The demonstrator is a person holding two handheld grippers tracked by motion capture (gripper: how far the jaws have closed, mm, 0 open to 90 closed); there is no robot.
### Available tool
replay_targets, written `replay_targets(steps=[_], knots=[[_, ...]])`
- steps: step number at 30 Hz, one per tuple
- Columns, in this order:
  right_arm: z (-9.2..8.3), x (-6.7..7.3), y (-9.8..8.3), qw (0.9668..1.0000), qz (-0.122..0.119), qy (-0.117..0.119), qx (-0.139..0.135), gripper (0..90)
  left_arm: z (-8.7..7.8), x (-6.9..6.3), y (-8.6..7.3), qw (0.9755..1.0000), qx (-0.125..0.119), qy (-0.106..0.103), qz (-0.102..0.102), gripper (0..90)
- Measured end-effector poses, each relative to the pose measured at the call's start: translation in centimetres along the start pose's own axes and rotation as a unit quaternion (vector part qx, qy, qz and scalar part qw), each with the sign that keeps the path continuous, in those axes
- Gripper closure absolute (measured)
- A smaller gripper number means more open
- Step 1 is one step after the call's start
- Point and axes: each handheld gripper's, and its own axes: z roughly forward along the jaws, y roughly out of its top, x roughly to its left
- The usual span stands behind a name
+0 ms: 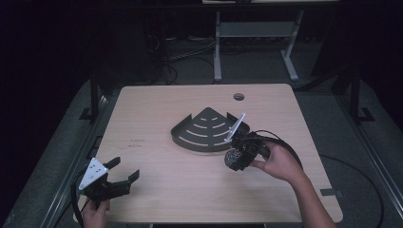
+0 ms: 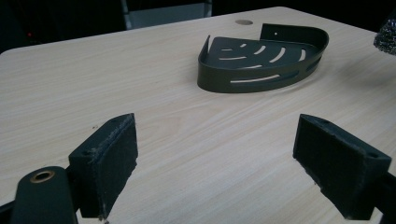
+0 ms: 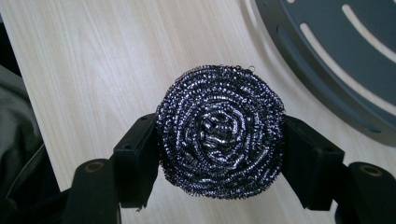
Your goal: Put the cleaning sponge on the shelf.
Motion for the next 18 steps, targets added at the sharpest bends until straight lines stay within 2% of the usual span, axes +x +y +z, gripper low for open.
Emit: replay_targets(steps=[18], knots=[[-0.3,-1.2,2.7,0.9999,-0.010,0.004,0.008,33.1,-0.1,0.1,0.0,1.0000,0.001,0.001,-0.001,13.2]])
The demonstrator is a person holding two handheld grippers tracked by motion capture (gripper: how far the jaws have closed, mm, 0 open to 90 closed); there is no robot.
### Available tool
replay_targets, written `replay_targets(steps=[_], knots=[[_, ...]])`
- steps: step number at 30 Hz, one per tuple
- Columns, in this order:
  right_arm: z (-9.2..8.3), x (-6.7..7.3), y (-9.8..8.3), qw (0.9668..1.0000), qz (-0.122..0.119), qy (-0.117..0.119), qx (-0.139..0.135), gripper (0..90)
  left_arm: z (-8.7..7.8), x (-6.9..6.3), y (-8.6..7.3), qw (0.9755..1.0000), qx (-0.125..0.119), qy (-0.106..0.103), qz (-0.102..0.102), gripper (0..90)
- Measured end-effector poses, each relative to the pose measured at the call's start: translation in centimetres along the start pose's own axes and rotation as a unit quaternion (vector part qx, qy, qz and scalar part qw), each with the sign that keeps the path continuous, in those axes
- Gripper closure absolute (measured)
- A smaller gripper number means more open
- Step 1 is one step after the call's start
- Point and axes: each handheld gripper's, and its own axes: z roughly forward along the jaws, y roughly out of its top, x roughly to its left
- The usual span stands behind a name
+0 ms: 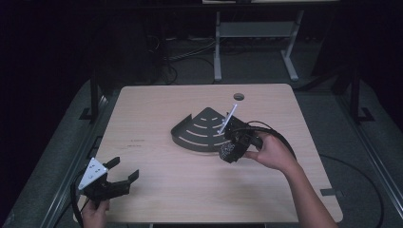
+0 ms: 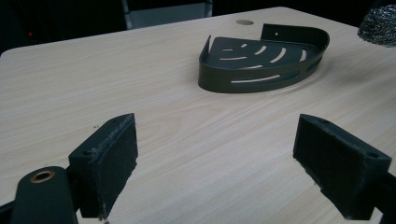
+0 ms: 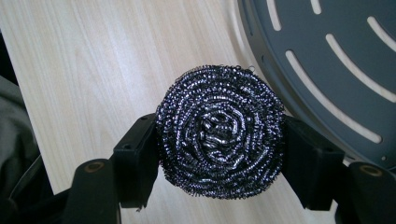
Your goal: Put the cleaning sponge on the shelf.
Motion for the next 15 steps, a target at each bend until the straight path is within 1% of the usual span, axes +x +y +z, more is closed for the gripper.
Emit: replay_targets(steps=[3,7,13,15], knots=[[0.1,-0.2,0.3,1.0000,-0.001,0.004,-0.003,33.1,0.0,0.0,0.0,1.0000,0.000,0.001,0.000,13.2],[0.2,-0.5,0.7,1.0000,-0.001,0.004,0.000,33.1,0.0,0.0,0.0,1.0000,0.000,0.001,0.000,13.2],[0.5,-1.0,1.7,1.0000,-0.003,0.003,0.003,33.1,0.0,0.0,0.0,1.0000,0.000,0.001,0.001,13.2],[0.6,-1.3,2.0,1.0000,-0.003,0.007,0.001,33.1,0.0,0.0,0.0,1.0000,0.000,0.001,0.001,13.2]])
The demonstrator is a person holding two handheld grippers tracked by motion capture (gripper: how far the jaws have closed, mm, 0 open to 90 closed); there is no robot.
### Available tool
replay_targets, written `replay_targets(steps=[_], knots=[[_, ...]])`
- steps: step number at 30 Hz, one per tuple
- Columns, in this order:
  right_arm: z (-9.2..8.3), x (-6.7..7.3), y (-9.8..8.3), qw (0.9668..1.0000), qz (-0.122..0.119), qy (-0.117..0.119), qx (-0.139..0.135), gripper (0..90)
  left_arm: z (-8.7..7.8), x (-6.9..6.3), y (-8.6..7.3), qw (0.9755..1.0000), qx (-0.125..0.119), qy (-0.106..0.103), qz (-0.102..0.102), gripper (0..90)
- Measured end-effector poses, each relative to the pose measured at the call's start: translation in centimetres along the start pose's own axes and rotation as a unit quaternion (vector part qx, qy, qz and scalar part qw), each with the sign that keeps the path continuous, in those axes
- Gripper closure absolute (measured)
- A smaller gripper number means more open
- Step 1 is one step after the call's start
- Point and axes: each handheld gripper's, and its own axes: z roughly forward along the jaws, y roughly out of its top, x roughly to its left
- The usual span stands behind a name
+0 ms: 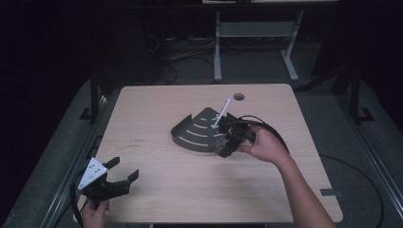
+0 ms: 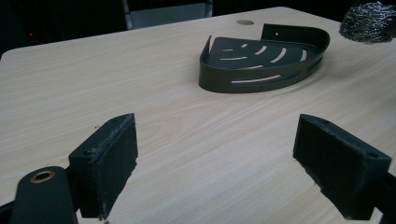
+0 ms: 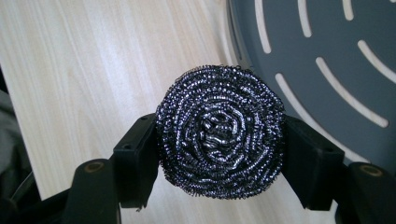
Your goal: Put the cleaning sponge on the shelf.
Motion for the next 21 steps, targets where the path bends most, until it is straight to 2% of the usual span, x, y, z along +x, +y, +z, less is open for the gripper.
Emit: replay_targets(steps=[21], knots=[[1.0,-2.2,2.2,0.9999,0.008,0.006,0.001,33.0,0.0,-0.1,0.0,1.0000,0.000,-0.001,0.000,13.3]])
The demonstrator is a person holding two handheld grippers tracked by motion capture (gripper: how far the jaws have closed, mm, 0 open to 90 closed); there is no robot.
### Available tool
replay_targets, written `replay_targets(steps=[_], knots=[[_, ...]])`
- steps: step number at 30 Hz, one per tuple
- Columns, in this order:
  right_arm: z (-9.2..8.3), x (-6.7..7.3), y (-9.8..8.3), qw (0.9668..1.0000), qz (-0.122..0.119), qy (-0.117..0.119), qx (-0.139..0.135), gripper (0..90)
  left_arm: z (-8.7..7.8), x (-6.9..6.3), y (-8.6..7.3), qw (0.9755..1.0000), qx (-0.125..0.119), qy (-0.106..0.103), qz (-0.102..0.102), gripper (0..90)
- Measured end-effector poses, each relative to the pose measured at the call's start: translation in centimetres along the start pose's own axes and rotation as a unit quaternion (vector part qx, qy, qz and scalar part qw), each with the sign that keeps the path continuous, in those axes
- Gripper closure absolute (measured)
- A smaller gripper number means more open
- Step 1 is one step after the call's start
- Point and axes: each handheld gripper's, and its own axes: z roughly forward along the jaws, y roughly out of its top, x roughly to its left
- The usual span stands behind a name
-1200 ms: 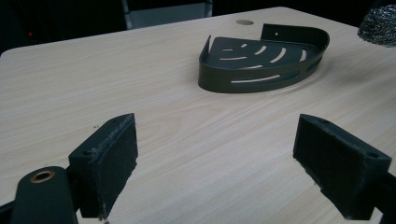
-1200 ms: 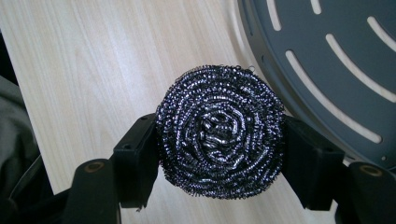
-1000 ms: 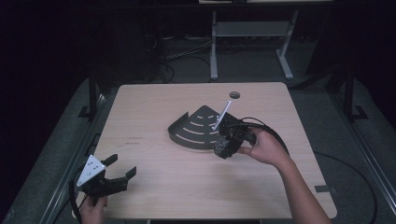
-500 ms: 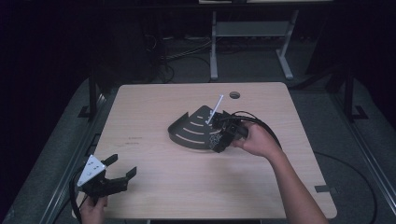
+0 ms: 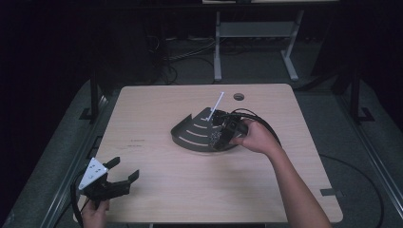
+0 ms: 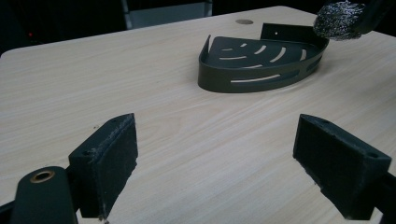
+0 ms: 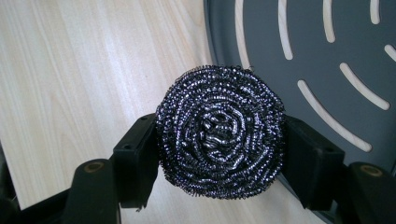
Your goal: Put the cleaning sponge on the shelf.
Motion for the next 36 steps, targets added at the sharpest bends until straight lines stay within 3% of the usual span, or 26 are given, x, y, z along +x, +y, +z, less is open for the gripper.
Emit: replay_targets(steps=[15,25,36], knots=[[0.2,-0.8,1.2,1.0000,0.001,0.002,0.002,33.0,0.3,-0.2,0.1,1.0000,0.004,-0.001,0.003,13.2],[1.7,-2.1,1.4,0.9999,0.009,0.007,0.012,33.0,0.4,-0.2,0.1,1.0000,0.005,-0.001,0.004,13.3],[2.2,-2.9,2.2,0.9997,0.014,0.008,0.020,32.9,0.4,-0.1,0.1,1.0000,0.003,-0.003,0.001,13.3]])
